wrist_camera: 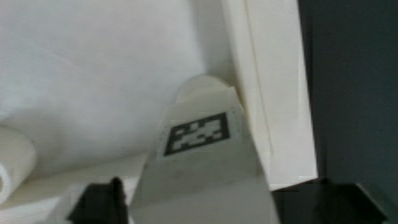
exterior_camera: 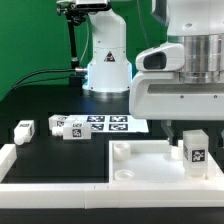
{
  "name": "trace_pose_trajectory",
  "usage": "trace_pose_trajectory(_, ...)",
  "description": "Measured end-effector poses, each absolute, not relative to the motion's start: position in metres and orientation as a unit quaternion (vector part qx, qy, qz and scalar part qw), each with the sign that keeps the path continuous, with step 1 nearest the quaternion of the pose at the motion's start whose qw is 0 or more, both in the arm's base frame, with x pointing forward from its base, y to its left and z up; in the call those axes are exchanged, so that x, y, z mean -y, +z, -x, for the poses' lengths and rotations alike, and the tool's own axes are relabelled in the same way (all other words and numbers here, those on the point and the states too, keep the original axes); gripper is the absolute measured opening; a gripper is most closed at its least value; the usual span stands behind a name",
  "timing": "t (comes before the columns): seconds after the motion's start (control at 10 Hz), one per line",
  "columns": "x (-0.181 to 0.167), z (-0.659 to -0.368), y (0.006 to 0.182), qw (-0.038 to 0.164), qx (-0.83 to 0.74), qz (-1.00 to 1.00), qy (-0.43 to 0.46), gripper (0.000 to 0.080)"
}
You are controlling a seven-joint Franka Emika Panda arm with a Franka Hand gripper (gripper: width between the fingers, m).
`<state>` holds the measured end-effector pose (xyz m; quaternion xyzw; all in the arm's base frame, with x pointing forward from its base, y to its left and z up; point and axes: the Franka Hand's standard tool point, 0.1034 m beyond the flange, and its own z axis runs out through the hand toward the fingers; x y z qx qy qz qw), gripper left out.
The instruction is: Assemble one leg
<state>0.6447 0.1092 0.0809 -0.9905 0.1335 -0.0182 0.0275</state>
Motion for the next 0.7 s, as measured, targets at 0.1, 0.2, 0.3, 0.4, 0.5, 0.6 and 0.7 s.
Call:
trace_pose_trajectory(0.1,-0.1094,-0.6447,0.0808,0.029,-0.17,0.985,-0.017,0.0382)
trace_pose_trajectory(0.2,-0.1092,-0.6447,0.0808,0.029,-0.207,0.978,-0.016,0.0285)
trace_pose_trajectory(0.3,-0.1092,-0.6446,0.0808,0.03,-0.236,0.971,-0.015,0.0285)
trace_pose_trajectory(0.4,-0.1092,-0.6443,0.0804,0.029,-0.303,0.953,-0.014,0.0285)
trace_pose_trajectory(0.5,-0.1089,-0.644,0.0804,0.027,-0.37,0.928,-0.014,0.0285)
trace_pose_trajectory(0.6,-0.1079,-0.6434,0.0801,0.027,-0.45,0.893,-0.01,0.0285)
trace_pose_trajectory(0.7,-0.1077,-0.6426,0.0795,0.029,-0.543,0.839,-0.005,0.0285)
